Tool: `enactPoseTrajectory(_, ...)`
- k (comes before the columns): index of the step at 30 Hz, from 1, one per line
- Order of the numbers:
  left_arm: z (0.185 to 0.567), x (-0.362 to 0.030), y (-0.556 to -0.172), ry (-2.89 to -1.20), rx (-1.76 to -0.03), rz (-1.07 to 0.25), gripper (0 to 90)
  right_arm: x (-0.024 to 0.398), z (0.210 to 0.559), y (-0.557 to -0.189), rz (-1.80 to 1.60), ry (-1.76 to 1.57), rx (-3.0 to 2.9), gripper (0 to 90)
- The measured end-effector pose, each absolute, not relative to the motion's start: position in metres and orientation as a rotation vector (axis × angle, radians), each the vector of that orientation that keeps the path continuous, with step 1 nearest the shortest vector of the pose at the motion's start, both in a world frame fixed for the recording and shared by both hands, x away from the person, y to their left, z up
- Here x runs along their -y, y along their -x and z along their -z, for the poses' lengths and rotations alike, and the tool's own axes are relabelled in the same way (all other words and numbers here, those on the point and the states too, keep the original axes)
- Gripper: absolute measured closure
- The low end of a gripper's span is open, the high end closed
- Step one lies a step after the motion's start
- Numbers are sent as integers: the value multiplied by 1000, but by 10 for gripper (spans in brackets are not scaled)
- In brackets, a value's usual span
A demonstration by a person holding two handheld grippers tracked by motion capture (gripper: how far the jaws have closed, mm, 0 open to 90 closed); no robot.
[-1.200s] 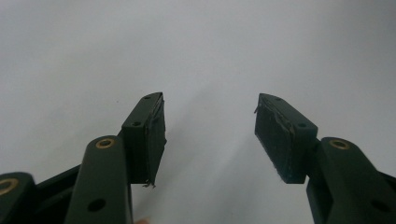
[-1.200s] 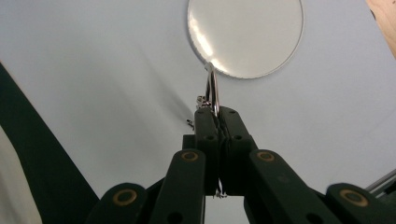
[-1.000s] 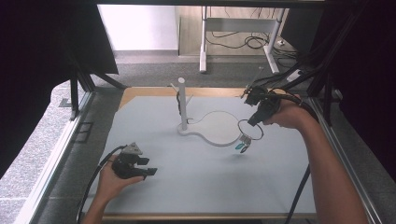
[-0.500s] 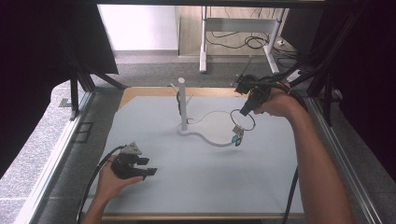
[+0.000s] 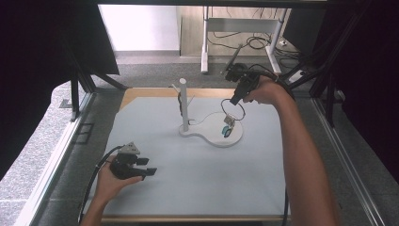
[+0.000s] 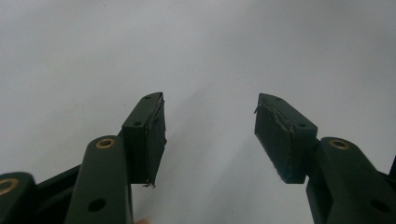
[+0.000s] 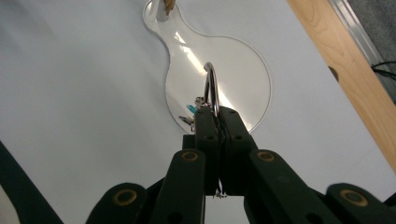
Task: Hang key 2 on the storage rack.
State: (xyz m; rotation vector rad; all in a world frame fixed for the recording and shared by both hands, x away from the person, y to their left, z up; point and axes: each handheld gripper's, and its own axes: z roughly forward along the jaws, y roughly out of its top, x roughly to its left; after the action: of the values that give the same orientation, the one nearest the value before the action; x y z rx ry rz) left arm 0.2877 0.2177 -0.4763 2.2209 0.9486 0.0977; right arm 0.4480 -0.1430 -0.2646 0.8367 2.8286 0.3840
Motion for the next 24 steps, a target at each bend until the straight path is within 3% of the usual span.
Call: enactPoseTrajectory(24,471,-222,-283,-2184,-943,-95,433,106,271,-478,-417,-855,-2803,880)
